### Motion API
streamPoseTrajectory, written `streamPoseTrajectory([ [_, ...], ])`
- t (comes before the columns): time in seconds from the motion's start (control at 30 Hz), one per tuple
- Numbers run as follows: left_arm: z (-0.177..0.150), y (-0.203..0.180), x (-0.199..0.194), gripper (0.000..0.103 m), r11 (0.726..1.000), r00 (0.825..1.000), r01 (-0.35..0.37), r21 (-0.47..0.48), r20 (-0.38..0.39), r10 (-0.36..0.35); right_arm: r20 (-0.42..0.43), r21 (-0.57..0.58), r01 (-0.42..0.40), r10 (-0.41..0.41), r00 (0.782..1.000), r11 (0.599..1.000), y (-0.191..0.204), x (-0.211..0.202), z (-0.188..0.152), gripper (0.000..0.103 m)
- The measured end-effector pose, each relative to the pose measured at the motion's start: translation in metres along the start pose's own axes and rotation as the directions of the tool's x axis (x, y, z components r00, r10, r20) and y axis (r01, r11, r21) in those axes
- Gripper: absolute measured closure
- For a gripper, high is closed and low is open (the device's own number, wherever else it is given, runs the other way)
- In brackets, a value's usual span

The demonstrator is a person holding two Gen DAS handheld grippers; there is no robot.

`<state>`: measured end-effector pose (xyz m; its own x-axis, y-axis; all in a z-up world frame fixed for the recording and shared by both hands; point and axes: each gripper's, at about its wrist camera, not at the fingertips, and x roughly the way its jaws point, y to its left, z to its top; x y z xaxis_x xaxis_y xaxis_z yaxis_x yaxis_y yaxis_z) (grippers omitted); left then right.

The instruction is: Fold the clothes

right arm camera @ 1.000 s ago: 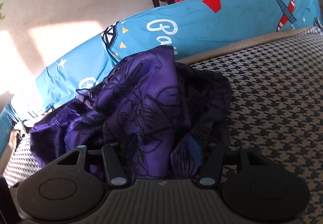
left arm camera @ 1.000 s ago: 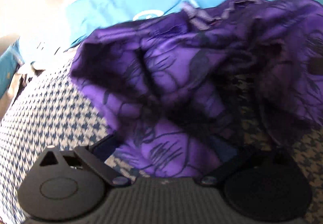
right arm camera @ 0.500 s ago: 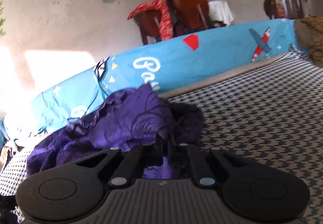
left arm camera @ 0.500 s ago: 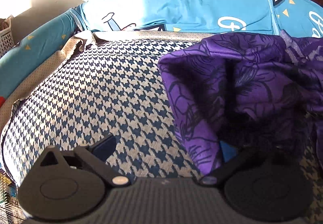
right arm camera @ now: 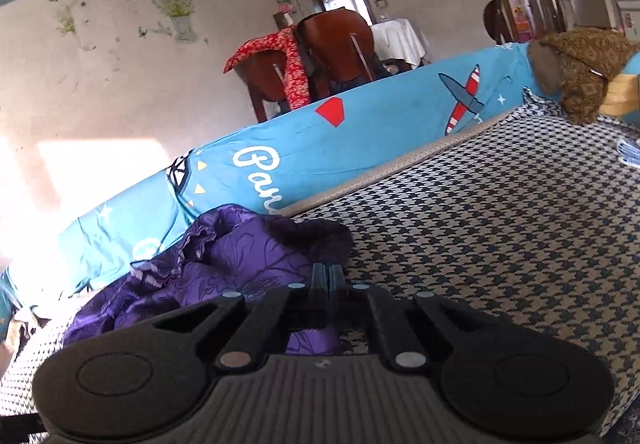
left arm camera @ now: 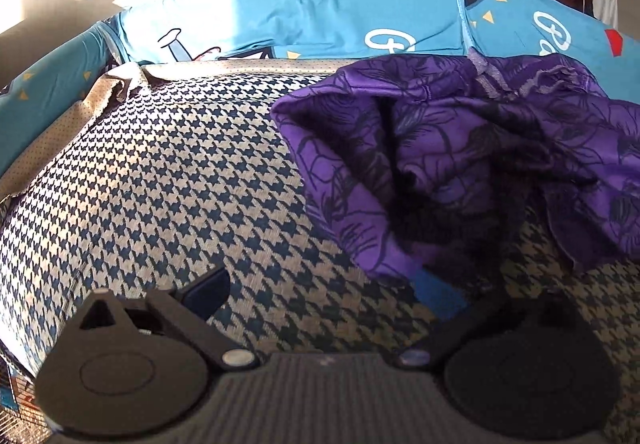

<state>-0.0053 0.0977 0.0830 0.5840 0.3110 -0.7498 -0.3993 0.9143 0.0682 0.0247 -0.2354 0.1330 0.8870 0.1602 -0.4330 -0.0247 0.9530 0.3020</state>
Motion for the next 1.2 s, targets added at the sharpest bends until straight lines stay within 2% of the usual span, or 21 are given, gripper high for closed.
streamPoseTrajectory([
  [0.23, 0.000, -0.014, 0.006, 0.000, 0.998, 0.998, 0.061, 0.023, -0.024, -0.060, -0.070, -0.055, -0.108, 0.104, 0.992, 0.993, 0.020, 0.010, -0.008, 0.098],
  [0.4, 0.005, -0.031, 0.020, 0.000, 0.993, 0.997, 0.064, 0.101, -0.037, -0.061, -0.143, -0.148, -0.199, 0.178, 0.974, 0.969, 0.049, 0.027, -0.018, 0.098],
  [0.5, 0.009, -0.034, 0.029, 0.000, 0.990, 0.996, 0.080, 0.118, -0.046, -0.075, -0.187, -0.203, -0.234, 0.197, 0.962, 0.951, 0.067, 0.041, -0.025, 0.093],
  [0.6, 0.014, -0.037, 0.040, 0.000, 0.987, 0.994, 0.090, 0.135, -0.076, -0.080, -0.235, -0.228, -0.279, 0.225, 0.945, 0.933, 0.081, 0.058, -0.030, 0.083],
  [0.67, 0.018, -0.040, 0.048, 0.000, 0.984, 0.994, 0.074, 0.160, -0.089, -0.061, -0.264, -0.223, -0.307, 0.246, 0.933, 0.925, 0.090, 0.070, -0.032, 0.074],
  [0.77, 0.025, -0.039, 0.062, 0.000, 0.982, 0.993, 0.051, 0.180, -0.111, -0.032, -0.285, -0.256, -0.321, 0.246, 0.926, 0.912, 0.102, 0.087, -0.036, 0.069],
  [1.0, 0.048, -0.017, 0.086, 0.000, 0.992, 0.988, 0.049, 0.115, -0.151, -0.031, -0.314, -0.324, -0.332, 0.230, 0.921, 0.886, 0.124, 0.121, -0.044, 0.060],
  [1.07, 0.055, -0.012, 0.088, 0.000, 0.994, 0.990, 0.024, 0.107, -0.141, -0.009, -0.315, -0.352, -0.328, 0.219, 0.924, 0.877, 0.130, 0.128, -0.046, 0.055],
  [1.2, 0.071, -0.001, 0.095, 0.000, 0.995, 0.989, -0.074, 0.071, -0.124, 0.082, -0.315, -0.400, -0.315, 0.193, 0.929, 0.861, 0.140, 0.141, -0.051, 0.050],
])
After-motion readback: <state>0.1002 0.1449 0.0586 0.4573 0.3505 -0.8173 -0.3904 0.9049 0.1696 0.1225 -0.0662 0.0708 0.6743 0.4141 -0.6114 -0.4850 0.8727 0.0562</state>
